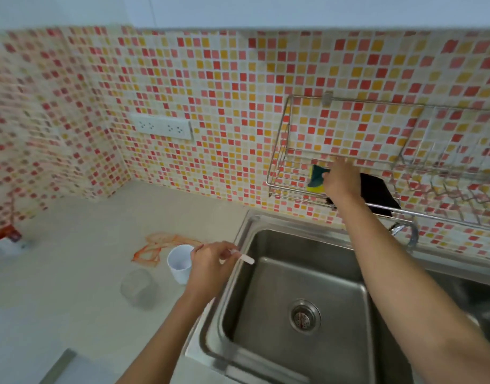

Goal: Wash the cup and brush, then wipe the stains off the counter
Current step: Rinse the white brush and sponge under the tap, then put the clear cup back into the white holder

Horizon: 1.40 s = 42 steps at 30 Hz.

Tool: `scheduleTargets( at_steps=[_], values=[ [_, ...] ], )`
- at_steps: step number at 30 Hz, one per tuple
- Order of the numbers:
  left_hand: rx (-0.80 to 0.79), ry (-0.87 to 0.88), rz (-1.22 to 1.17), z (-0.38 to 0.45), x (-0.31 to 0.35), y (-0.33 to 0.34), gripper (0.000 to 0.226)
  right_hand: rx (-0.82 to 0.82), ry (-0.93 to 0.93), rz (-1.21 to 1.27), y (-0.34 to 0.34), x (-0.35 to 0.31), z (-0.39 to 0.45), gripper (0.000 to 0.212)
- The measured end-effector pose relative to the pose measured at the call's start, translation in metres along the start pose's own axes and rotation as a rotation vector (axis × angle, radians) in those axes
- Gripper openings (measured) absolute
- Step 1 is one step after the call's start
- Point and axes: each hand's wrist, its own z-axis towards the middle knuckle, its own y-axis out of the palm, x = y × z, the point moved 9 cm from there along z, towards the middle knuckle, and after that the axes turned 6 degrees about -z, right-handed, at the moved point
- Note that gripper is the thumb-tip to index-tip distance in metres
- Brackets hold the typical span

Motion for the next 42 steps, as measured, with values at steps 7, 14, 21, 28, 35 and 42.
scheduleTargets(
  at_steps=[7, 14, 21, 28, 35, 42],
  values=[
    [0.016, -0.114, -0.022, 0.021, -0.092, -0.074, 0.008, 0.566, -0.288, 0.372, -0.002, -0.070, -0.142, 0.035],
    [-0.151, -0.085, 0.088, 0.034, -0.173, -0.076, 0.008, -0.418, -0.267, 0.487, 0.233, -0.149, -0.244, 0.081],
    [-0.282, 0.019, 0.120, 0.043, -0.205, -0.051, 0.012, -0.476, -0.188, 0.721, 0.280, -0.195, -0.262, 0.083],
    [-0.423, 0.168, 0.196, 0.054, -0.196, -0.036, 0.014, -0.450, -0.117, 0.725, 0.294, -0.197, -0.267, 0.076],
    [-0.654, 0.250, 0.439, 0.055, -0.184, -0.003, 0.027, -0.477, 0.038, 0.708, 0.314, -0.201, -0.266, 0.087],
    [-0.153, 0.083, -0.102, 0.019, -0.208, -0.096, 0.050, -0.525, 0.130, 0.809, 0.309, -0.190, -0.267, 0.088]
  ],
)
